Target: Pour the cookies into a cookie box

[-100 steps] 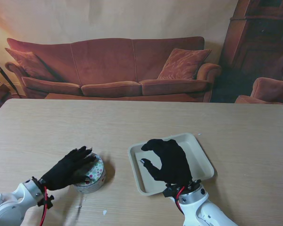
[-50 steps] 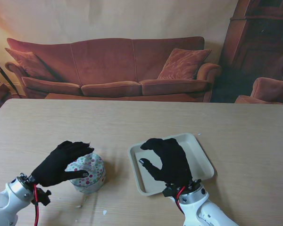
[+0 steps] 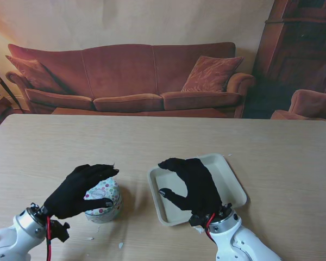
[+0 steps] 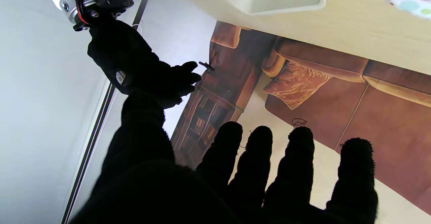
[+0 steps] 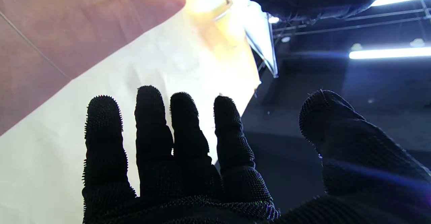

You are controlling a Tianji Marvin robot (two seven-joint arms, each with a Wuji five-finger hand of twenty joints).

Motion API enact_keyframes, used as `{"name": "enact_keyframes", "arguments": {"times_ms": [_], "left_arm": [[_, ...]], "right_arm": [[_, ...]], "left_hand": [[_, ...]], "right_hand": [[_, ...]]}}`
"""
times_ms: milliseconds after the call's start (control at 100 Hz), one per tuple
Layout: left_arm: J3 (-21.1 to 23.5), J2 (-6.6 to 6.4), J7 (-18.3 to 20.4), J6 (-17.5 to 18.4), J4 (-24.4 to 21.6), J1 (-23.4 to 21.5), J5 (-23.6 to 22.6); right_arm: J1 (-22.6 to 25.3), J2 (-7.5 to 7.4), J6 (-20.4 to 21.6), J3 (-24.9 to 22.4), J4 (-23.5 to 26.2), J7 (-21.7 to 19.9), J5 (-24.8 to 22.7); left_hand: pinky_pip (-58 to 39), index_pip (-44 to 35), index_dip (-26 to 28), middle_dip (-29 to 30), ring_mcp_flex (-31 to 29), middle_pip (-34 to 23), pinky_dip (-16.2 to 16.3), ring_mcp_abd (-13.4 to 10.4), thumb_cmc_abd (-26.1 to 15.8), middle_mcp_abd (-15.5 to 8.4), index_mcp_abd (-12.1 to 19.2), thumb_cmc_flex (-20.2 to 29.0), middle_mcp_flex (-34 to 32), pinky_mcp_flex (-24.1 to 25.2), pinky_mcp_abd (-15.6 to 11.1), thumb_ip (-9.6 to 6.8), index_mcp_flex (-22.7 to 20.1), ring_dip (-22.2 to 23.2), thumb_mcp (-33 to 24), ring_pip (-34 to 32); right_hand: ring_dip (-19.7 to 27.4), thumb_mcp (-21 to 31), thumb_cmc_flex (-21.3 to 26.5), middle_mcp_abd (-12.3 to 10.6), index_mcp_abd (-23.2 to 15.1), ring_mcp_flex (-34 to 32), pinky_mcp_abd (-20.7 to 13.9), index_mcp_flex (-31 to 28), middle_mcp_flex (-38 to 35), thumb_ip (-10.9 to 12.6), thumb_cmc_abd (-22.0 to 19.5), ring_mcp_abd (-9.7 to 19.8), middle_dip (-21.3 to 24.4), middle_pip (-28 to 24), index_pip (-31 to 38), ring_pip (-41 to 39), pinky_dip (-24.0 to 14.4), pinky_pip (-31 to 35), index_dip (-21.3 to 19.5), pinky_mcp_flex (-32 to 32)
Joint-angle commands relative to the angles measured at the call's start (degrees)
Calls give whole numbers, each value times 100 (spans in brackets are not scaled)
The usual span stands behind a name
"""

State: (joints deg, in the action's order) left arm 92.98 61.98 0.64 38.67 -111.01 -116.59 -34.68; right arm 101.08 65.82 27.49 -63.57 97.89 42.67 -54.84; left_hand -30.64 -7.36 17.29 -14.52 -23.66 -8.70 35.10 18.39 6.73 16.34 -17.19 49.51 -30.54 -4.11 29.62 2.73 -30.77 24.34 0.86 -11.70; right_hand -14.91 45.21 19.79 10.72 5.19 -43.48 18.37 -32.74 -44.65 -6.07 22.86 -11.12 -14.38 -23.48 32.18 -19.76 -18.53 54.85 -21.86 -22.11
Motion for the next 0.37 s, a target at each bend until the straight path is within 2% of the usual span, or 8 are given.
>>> {"name": "enact_keyframes", "arguments": {"times_ms": [0, 90, 180, 220, 250, 310, 360], "left_arm": [[9, 32, 50, 2, -33, 24, -137], [5, 28, 90, -28, -32, 1, -95], [-29, 72, -269, -72, 27, 27, -504], [-80, 86, -374, -95, 78, 64, -548], [-101, 81, -316, -117, 82, 78, -480], [-88, 50, -93, -205, 34, 50, -296], [-117, 58, -131, -195, 42, 63, -308]], "right_arm": [[-27, 26, -39, 15, -8, -15, -59], [-72, 37, -74, 46, -62, 58, -62], [-74, 43, -60, 47, -68, 27, -19], [-61, 33, -74, 36, -62, 40, -52], [-50, 28, -86, 25, -55, 53, -76], [-22, 39, -80, 4, -37, 63, -54], [2, 51, -71, -7, -25, 71, -17]], "left_hand": [[-111, 15, -24, -37, -105, 69, -63, 34, -15, 27, -24, -95, -124, 100, 117, -77, 39, 98, 40, -14], [-155, 20, -22, -44, -76, 91, -87, 31, 29, 17, -3, -70, -111, 143, 81, -84, 60, 105, 33, -7], [-252, -1, -15, -51, -180, 90, -94, 40, -54, 21, 5, -115, -219, 50, 165, -75, -6, 116, 39, -33], [-276, -35, -5, -53, -229, 83, -110, 111, 16, 76, -24, -70, -294, 39, 239, -69, -98, 115, 38, -40], [-286, -34, -9, -45, -239, 99, -127, 117, 14, 85, -23, -55, -319, 41, 249, -64, -118, 110, 35, -35], [-236, 44, -39, -24, -39, 181, -188, 42, -84, 42, -19, -58, -124, 175, 97, -69, 44, 85, 28, 41], [-279, 11, -27, -47, -130, 135, -189, 76, -49, 53, -19, -61, -216, 103, 163, -69, -22, 104, 44, -6]], "right_hand": [[89, 25, -94, -84, 41, 137, -115, 228, 171, 359, 92, 137, 6, 21, -22, 229, -70, -124, 55, 102], [99, 58, -127, -71, 59, 136, -104, 258, 211, 356, 28, 146, 4, 20, 14, 223, -81, -126, 83, 68], [112, 69, -110, -59, 90, 166, -135, 267, 258, 359, 1, 147, -9, -4, 87, 219, -89, -134, 93, 65], [112, 71, -109, -70, 99, 134, -123, 257, 240, 359, 1, 140, -16, -24, 122, 198, -95, -126, 93, 40], [117, 77, -108, -67, 107, 135, -115, 263, 247, 359, 6, 148, -15, -22, 135, 196, -98, -125, 98, 32], [125, 92, -96, -67, 105, 141, -118, 270, 249, 361, 18, 147, -14, -23, 151, 196, -99, -130, 106, 37], [127, 105, -90, -63, 106, 135, -118, 270, 241, 362, 13, 145, -16, -30, 164, 189, -101, -131, 111, 40]]}}
